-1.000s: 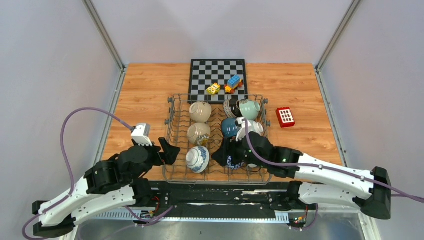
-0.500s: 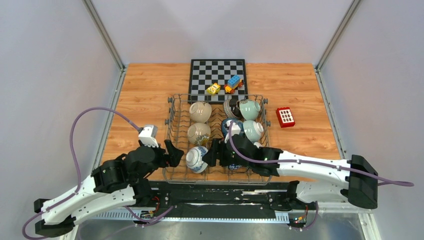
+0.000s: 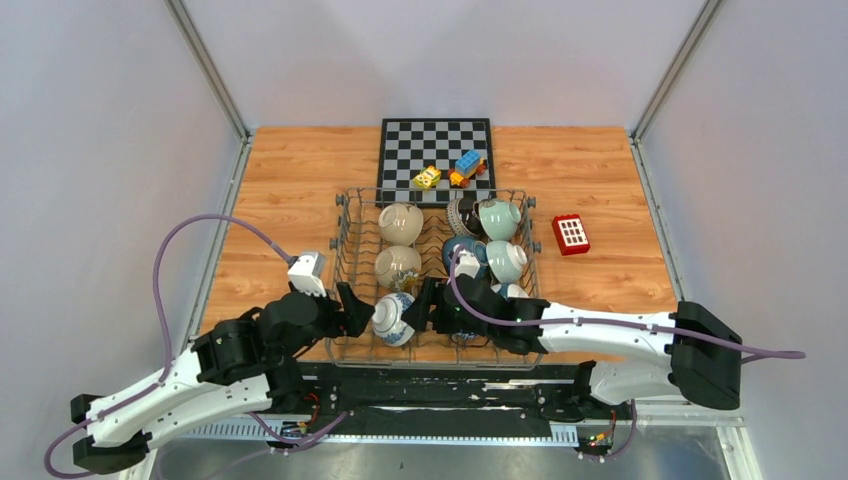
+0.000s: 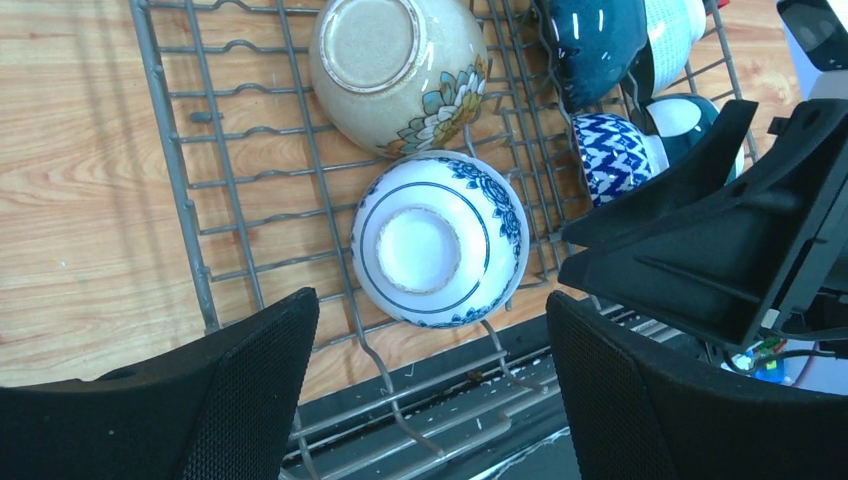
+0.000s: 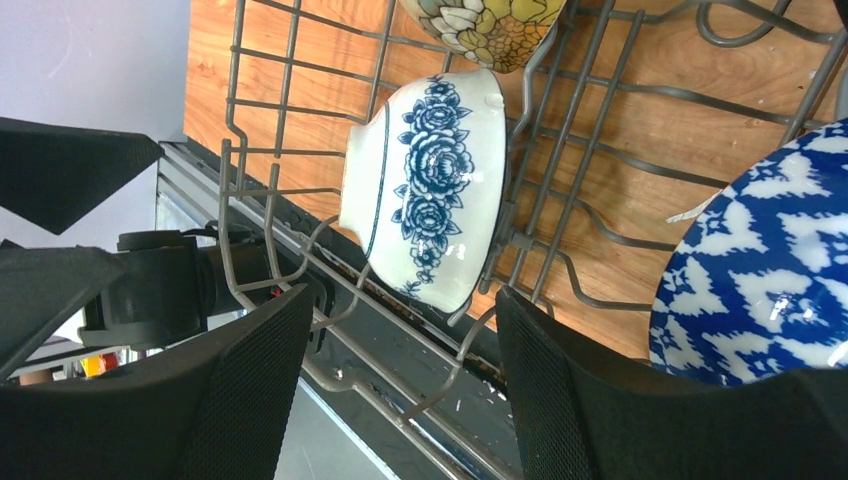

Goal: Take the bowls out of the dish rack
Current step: Pick up the bowl from the dish rack.

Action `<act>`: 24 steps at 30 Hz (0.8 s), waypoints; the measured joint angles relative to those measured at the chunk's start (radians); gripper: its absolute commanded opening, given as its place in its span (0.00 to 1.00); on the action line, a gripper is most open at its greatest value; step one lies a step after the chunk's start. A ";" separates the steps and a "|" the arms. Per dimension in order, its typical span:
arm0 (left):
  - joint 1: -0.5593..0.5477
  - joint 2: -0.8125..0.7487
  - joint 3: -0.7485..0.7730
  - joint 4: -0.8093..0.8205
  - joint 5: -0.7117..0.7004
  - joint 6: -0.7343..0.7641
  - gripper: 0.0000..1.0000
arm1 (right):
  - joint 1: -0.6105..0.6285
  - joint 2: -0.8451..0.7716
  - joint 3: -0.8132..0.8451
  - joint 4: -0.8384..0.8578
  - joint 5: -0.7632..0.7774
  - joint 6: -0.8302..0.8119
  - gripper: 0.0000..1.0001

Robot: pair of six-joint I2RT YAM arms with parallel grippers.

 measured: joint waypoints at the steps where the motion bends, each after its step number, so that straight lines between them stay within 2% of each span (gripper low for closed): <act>1: 0.000 0.002 -0.002 0.003 0.003 -0.001 0.85 | 0.000 0.007 -0.001 0.005 0.002 0.004 0.71; 11: 0.000 0.023 -0.014 0.038 0.034 -0.002 0.82 | -0.035 0.043 -0.040 0.087 -0.016 0.037 0.71; 24: 0.000 0.104 -0.061 0.102 0.074 -0.021 0.78 | -0.077 0.103 -0.068 0.198 -0.113 0.040 0.67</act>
